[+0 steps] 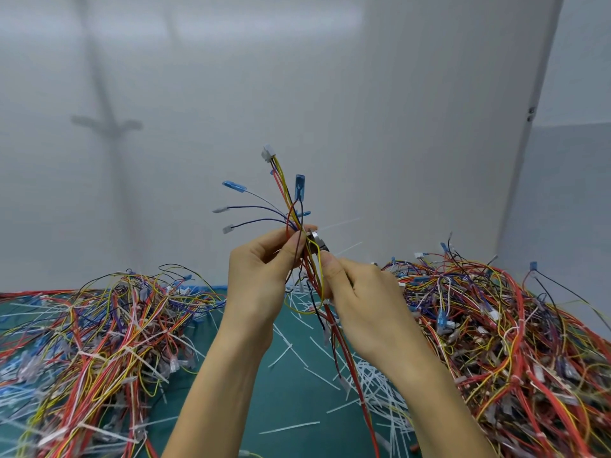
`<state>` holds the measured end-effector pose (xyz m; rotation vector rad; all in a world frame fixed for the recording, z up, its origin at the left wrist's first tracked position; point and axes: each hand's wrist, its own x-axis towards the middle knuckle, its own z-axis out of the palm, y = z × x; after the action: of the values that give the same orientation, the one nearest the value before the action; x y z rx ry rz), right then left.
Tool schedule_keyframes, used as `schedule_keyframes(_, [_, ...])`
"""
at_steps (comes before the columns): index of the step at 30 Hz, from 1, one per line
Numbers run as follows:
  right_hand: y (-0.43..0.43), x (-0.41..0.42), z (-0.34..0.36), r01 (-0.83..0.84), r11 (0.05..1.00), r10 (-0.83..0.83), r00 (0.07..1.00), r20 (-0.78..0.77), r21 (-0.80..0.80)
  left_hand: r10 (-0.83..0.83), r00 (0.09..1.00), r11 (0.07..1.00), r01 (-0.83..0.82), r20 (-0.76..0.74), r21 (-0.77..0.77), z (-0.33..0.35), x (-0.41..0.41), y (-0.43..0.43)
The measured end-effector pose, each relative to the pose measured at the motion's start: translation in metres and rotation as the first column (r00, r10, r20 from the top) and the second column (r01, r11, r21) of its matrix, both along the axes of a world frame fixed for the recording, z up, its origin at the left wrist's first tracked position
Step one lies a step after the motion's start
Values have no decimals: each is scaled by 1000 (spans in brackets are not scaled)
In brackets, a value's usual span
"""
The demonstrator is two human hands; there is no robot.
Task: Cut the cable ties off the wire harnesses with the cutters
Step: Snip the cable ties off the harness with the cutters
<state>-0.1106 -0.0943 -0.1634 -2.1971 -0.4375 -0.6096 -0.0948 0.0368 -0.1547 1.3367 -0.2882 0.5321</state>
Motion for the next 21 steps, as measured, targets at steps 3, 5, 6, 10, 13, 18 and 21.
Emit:
schedule_keyframes(3, [0, 0, 0, -7, 1000, 7, 1000, -3, 8, 6, 1000, 1000, -6, 1, 8, 0, -1, 0])
schedule_keyframes(5, [-1, 1, 1, -10, 1000, 10, 1000, -5, 15, 7, 1000, 1000, -7, -3, 20, 1, -1, 0])
schedule_keyframes(6, [-1, 1, 0, -8, 1000, 8, 1000, -2, 20, 8, 1000, 1000, -8, -7, 28, 1, -1, 0])
schedule_keyframes(10, [-2, 3, -1, 19, 994, -21, 1000, 14, 106, 14, 999, 1000, -13, -34, 28, 2, -2, 3])
schedule_keyframes(13, [-5, 7, 0, 33, 961, -25, 999, -33, 276, 17, 997, 1000, -18, -78, -6, 5, -3, 8])
schedule_keyframes(18, [-11, 10, -2, 74, 931, -49, 996, -77, 358, -104, 988, 988, 89, -117, -125, 9, -7, 18])
schedule_keyframes(21, [-11, 14, -5, 57, 911, 3, 989, -145, 408, -167, 983, 976, 153, -81, -156, 8, -5, 22])
